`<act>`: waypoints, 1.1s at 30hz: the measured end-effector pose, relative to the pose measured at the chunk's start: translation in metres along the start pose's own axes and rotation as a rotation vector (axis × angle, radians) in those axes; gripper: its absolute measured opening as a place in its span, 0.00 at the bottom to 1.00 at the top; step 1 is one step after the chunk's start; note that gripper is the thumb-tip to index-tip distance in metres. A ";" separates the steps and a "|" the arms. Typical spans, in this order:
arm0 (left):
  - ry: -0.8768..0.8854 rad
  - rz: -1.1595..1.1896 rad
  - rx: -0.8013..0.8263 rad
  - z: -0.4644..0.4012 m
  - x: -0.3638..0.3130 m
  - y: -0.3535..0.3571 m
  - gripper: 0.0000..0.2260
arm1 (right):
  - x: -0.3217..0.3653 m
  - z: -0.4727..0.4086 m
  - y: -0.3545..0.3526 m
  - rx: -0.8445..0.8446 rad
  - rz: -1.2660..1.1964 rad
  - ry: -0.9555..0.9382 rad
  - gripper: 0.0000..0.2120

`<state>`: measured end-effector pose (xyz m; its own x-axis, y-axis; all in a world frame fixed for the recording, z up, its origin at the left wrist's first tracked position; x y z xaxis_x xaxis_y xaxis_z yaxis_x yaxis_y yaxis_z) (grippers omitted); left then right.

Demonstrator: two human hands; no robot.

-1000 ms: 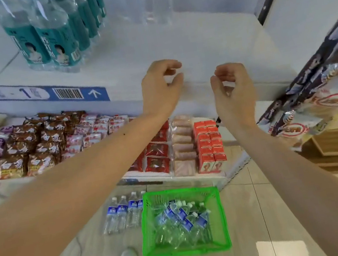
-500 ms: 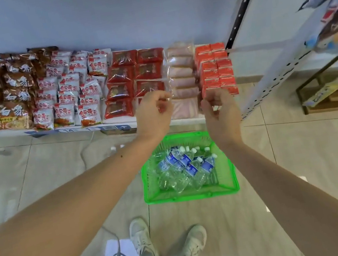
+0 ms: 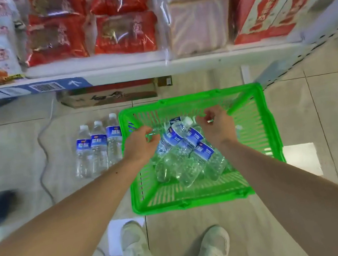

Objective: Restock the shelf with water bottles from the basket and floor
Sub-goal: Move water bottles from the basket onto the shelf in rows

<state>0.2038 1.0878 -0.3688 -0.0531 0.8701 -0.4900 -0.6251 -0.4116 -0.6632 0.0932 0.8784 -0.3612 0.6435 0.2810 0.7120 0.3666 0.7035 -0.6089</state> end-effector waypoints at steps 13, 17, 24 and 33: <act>0.068 -0.162 0.280 -0.084 0.056 0.120 0.23 | -0.105 -0.077 0.141 0.132 -0.025 0.359 0.29; 0.063 -0.080 0.324 -0.074 0.052 0.115 0.20 | -0.092 -0.068 0.137 0.083 -0.100 0.388 0.26; 0.035 -0.061 0.363 -0.028 0.026 0.068 0.25 | -0.015 -0.023 0.076 0.114 -0.107 0.078 0.18; 0.114 -0.026 0.343 0.087 -0.090 -0.063 0.32 | 0.146 0.046 -0.081 0.177 -0.071 -0.180 0.12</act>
<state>0.1802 1.0586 -0.2341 0.0413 0.8350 -0.5486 -0.8512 -0.2582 -0.4570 0.1264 0.8927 -0.1912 0.4845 0.3279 0.8110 0.2728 0.8242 -0.4962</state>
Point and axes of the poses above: each hand's wrist, its own z-axis away from the middle knuckle, its own y-axis out of the palm, x = y × z, the point moved 9 cm from there along -z, towards the middle knuckle, and after that the axes turned 6 degrees about -y, right-handed, at the moved point
